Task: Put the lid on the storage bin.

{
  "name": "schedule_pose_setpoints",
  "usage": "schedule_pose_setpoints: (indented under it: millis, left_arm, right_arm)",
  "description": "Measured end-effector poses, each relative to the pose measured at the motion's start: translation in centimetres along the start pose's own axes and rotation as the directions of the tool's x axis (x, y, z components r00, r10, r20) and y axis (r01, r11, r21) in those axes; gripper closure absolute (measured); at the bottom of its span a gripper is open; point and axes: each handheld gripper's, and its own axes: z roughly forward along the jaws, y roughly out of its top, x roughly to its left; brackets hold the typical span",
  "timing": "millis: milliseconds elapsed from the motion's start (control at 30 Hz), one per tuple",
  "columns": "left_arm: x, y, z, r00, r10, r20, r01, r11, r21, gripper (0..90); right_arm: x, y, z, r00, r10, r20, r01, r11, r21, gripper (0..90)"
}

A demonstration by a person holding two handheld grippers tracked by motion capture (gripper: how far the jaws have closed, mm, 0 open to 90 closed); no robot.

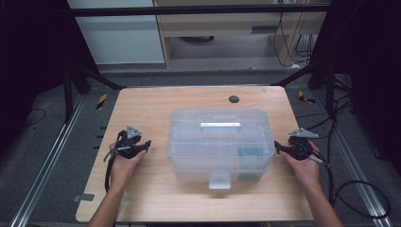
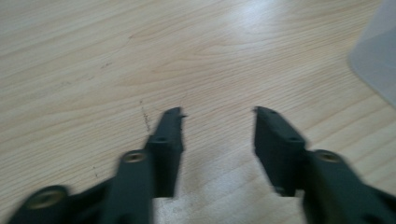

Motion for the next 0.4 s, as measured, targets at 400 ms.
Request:
schedule_pose_setpoints:
  millis: [400]
  left_arm:
    - [0.8, -1.4, 1.9, 0.9965, -0.078, 0.030, 0.077, 0.9968, 0.018, 6.2]
  right_arm:
    - [0.3, 0.2, 1.3, 0.9976, 0.068, -0.008, -0.067, 0.994, 0.085, 7.9]
